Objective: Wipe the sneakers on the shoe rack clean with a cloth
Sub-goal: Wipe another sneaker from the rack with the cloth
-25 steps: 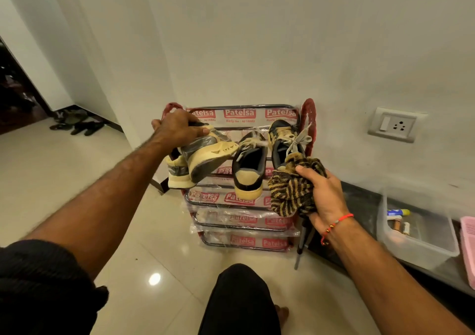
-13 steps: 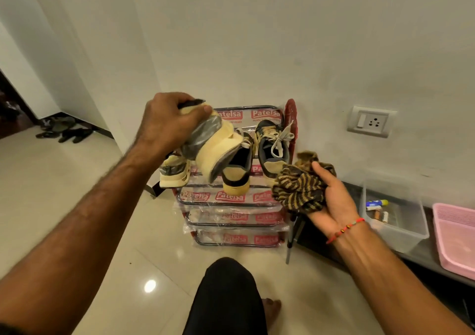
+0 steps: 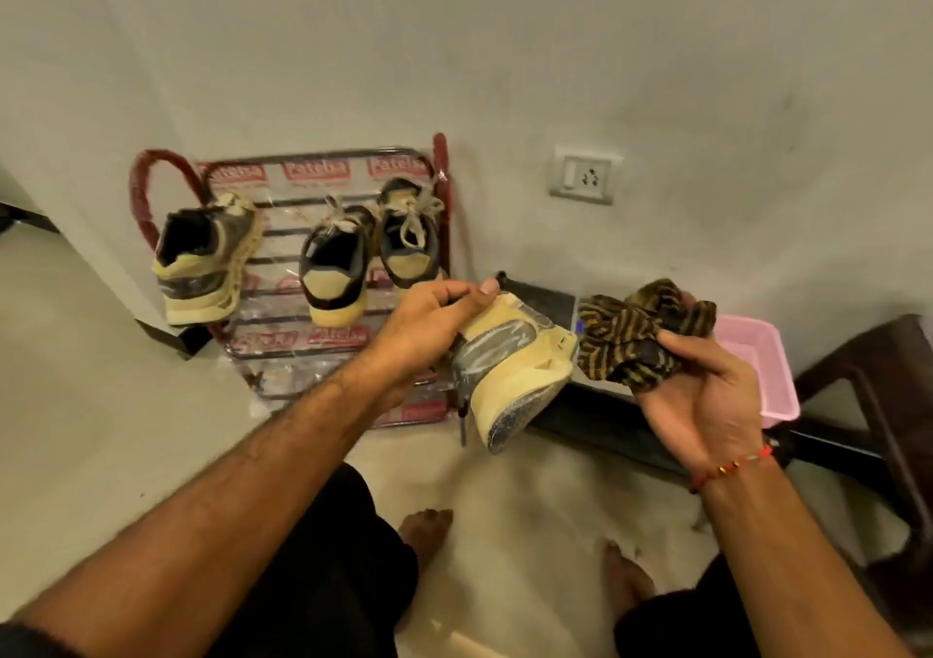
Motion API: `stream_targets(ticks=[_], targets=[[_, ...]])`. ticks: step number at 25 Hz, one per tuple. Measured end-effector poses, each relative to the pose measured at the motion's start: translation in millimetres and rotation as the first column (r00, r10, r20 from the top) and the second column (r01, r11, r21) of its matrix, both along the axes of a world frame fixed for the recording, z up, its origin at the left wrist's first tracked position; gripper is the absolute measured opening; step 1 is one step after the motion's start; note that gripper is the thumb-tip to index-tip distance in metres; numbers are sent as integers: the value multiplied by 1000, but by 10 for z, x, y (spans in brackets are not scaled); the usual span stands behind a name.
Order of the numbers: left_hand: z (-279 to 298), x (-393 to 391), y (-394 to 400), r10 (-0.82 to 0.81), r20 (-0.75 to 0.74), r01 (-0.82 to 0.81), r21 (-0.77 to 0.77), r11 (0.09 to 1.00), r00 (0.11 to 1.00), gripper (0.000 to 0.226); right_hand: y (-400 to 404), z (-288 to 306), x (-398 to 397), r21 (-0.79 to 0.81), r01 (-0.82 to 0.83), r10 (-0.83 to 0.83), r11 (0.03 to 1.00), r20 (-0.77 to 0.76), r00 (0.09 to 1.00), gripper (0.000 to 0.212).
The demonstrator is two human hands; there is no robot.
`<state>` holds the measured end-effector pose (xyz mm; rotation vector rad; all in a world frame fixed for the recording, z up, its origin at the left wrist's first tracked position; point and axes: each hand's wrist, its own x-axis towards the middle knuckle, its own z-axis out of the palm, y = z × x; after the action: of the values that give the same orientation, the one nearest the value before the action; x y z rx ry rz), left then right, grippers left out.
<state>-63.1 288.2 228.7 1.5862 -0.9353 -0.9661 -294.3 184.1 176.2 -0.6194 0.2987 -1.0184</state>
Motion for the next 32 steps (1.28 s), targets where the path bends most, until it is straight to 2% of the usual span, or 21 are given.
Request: stream_targets(ticks=[2, 4, 6, 8, 10, 12, 14, 16, 18, 22, 24, 28, 30, 32], targets=[[-333, -82, -42, 0, -254, 26, 99, 995, 967, 33, 24, -153, -8, -64, 41, -52, 997, -171, 984, 61], [-605, -111, -79, 27, -494, 64, 167, 984, 869, 40, 40, -264, 17, -70, 73, -92, 995, -315, 945, 69], [-805, -78, -83, 32, -615, 97, 175, 980, 788, 42, 61, -327, 56, -93, 108, -136, 990, -403, 905, 66], [-952, -68, -79, 2, -682, 134, 146, 980, 731, 39, 55, -320, 87, -141, 158, -203, 977, -413, 888, 61], [-1055, -94, -97, -47, -696, 168, 108, 980, 717, 39, 49, -250, 121, -243, 184, -271, 953, -402, 875, 55], [-1135, -89, -149, -65, -670, 166, 88, 982, 739, 40, 86, -188, 197, -411, 142, -333, 900, -440, 834, 46], [-1175, -51, -174, -56, -642, 142, 83, 986, 765, 39, 158, -226, 283, -592, -12, -403, 806, -564, 721, 46], [-1195, 3, -189, -51, -632, 114, 60, 992, 774, 38, 187, -370, 356, -706, -234, -497, 669, -658, 566, 56], [-1222, 28, -195, -53, -651, 88, 21, 996, 757, 37, 215, -568, 433, -739, -418, -574, 528, -674, 466, 64], [-1304, -6, -206, -31, -640, 63, 27, 998, 767, 43, 308, -855, 631, -718, -627, -645, 301, -638, 421, 63], [-1323, -44, -198, -36, -626, 77, 39, 996, 779, 40, 217, -860, 638, -730, -622, -697, 284, -602, 389, 60], [-1343, -120, -206, -86, -519, 125, 42, 991, 850, 38, -32, -750, 594, -759, -499, -760, 418, -593, 265, 44], [-1356, -151, -207, -60, -486, 91, 41, 995, 872, 37, 13, -743, 605, -766, -475, -751, 432, -598, 280, 44], [-1318, -129, -208, -24, -544, 32, 6, 999, 839, 35, 216, -771, 646, -782, -486, -730, 390, -584, 354, 47]])
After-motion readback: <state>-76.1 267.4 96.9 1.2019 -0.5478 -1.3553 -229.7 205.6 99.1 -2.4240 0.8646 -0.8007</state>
